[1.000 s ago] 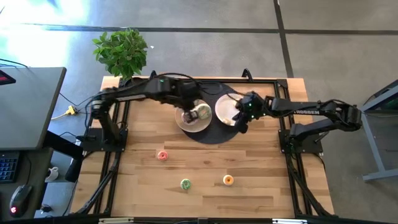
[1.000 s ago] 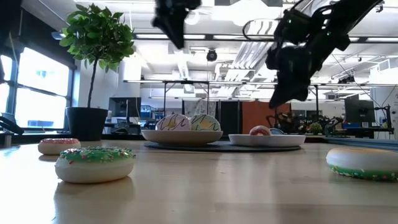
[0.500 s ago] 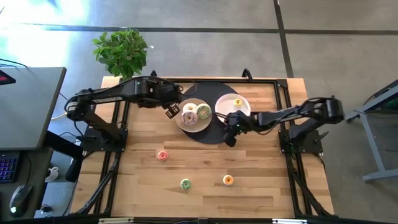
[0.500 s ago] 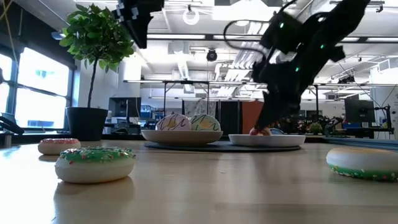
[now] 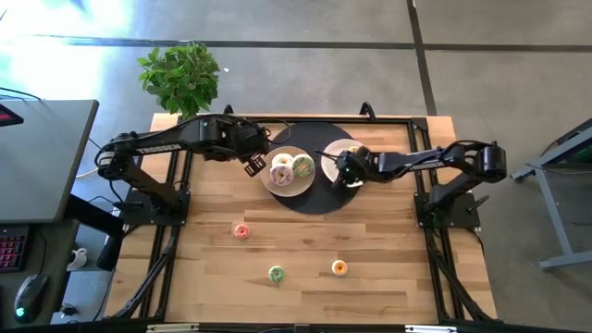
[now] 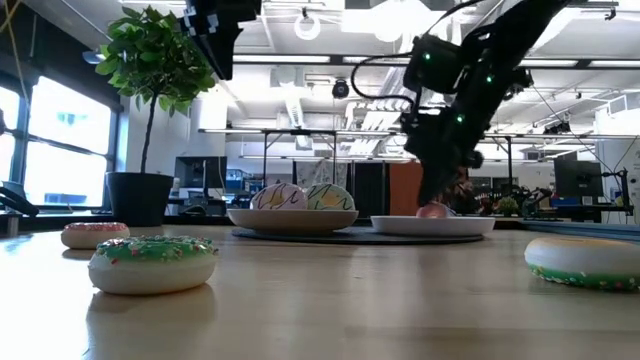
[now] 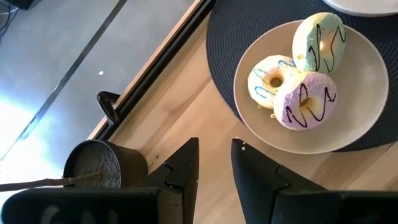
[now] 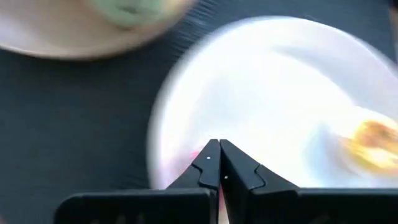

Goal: Pick & Place donuts
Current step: Put the right small green donut on the right white plate

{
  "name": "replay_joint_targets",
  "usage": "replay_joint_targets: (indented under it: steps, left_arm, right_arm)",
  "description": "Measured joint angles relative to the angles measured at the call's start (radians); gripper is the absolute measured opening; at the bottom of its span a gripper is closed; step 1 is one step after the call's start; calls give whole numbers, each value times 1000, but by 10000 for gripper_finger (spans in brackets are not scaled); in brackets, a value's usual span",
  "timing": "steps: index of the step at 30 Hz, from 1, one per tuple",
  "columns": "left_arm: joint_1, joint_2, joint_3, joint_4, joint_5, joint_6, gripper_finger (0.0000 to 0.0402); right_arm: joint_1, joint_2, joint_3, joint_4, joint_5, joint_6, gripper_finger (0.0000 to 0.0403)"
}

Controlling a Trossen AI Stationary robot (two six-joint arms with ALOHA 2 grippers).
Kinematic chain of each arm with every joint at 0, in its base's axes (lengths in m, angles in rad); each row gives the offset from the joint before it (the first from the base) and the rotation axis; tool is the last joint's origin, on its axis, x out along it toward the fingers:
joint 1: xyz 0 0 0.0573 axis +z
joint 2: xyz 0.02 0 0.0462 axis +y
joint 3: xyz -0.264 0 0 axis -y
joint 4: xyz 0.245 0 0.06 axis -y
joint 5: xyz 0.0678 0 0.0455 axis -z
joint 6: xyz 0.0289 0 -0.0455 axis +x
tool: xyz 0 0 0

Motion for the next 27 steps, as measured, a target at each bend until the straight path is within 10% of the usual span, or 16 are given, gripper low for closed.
replay_joint_targets:
  steps: [11,27]
  left_arm:
    - [0,0,0,-2,-1,3,90]
    - [-296,-167,-157,83,-13,-123,90]
  right_arm:
    - [-22,-147,80,-67,89,-131,0]
    - [312,-252,59,-67,-339,-199,0]
